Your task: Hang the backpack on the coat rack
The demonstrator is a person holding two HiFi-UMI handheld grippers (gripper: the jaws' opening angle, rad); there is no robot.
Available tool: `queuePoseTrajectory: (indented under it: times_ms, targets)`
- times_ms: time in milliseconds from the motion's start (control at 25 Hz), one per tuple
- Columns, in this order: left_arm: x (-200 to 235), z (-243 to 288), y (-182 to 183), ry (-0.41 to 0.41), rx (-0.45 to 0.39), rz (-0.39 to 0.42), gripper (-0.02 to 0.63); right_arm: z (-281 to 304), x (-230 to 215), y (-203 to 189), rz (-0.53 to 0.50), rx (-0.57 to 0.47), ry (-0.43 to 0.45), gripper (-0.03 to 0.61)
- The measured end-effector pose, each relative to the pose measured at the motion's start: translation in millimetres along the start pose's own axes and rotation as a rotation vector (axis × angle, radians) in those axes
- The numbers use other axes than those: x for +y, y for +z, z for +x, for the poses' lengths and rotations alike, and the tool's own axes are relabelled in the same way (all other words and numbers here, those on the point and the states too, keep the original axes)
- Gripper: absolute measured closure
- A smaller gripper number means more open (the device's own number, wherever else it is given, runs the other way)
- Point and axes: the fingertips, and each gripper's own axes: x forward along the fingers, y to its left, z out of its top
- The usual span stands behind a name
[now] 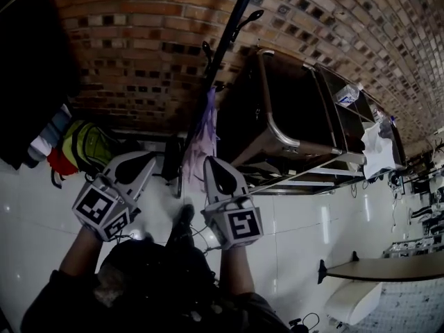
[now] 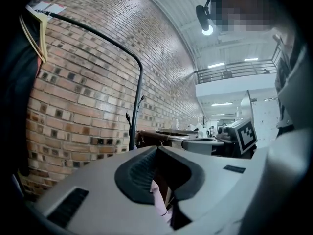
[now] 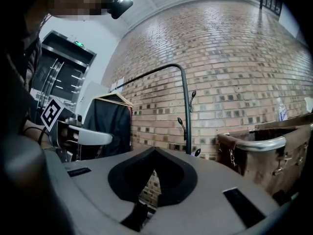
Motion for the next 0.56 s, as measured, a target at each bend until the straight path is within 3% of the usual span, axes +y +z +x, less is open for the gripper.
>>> queuePoseTrajectory:
  times_ms: [560]
  targets:
    - [-44, -77, 11, -0.094, -0.017, -0.008, 0.569, -68, 72, 12, -0.027, 0.036, -0.091, 0.578]
